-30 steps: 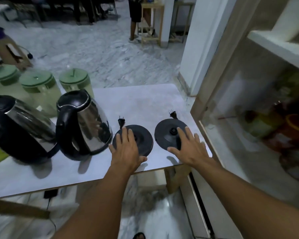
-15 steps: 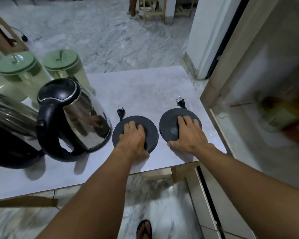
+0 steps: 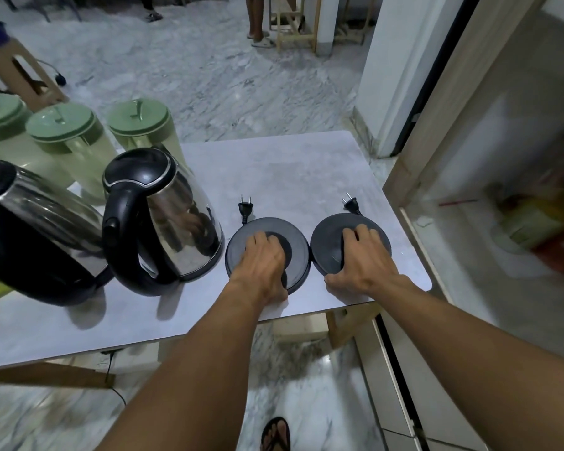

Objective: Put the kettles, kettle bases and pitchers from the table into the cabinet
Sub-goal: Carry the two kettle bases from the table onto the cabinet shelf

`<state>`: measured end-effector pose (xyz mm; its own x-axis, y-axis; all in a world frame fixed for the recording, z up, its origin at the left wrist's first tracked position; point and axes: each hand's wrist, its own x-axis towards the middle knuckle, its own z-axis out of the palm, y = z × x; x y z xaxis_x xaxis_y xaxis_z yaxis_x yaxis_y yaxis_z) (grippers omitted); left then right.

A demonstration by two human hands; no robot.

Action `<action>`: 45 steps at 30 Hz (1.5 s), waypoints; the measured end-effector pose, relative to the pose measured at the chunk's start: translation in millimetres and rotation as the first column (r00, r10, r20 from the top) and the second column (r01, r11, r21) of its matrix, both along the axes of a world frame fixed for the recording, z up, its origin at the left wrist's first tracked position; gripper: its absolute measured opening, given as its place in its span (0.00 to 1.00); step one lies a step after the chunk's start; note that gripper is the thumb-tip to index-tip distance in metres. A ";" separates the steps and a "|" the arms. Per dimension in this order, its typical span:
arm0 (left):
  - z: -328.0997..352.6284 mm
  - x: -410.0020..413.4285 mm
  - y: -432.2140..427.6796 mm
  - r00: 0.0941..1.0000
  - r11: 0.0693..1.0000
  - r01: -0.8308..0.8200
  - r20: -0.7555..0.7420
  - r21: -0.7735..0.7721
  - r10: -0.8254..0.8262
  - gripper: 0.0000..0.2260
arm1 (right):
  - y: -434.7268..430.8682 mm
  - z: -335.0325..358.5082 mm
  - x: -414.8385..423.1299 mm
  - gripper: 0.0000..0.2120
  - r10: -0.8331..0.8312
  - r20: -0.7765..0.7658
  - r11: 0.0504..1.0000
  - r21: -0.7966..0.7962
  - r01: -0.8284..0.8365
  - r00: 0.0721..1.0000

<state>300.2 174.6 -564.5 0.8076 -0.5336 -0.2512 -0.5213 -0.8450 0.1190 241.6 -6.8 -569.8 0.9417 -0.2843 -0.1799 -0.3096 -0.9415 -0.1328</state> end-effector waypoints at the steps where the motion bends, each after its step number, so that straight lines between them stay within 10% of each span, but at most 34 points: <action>1: -0.4 -1.0 0.8 1.000 1.000 -0.012 -0.010 -0.007 0.012 0.29 | 0.9 -0.5 -1.4 0.36 -0.005 -0.001 1.000 0.001 0.005 1.000; 10: -28.9 -29.0 28.9 0.991 0.998 -0.056 -0.123 -0.027 0.052 0.64 | 5.7 -16.2 -27.0 0.48 -0.082 0.048 0.996 0.035 0.081 0.995; 23: -41.0 -55.0 44.6 0.991 0.984 -0.133 -0.023 -0.121 0.131 0.59 | 3.4 -30.6 -67.0 0.58 -0.057 0.078 0.991 0.127 0.046 0.995; 45: -38.6 -73.2 35.1 0.971 0.968 -0.231 -0.084 -0.098 0.223 0.54 | 14.8 -39.4 -82.4 0.45 -0.151 0.230 0.981 0.156 0.116 0.962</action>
<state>227.0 209.7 -603.0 0.8926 -0.3651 -0.2646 -0.3043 -0.9208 0.2441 159.2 7.9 -609.1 0.9172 -0.3985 -0.0010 -0.3743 -0.8605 -0.3455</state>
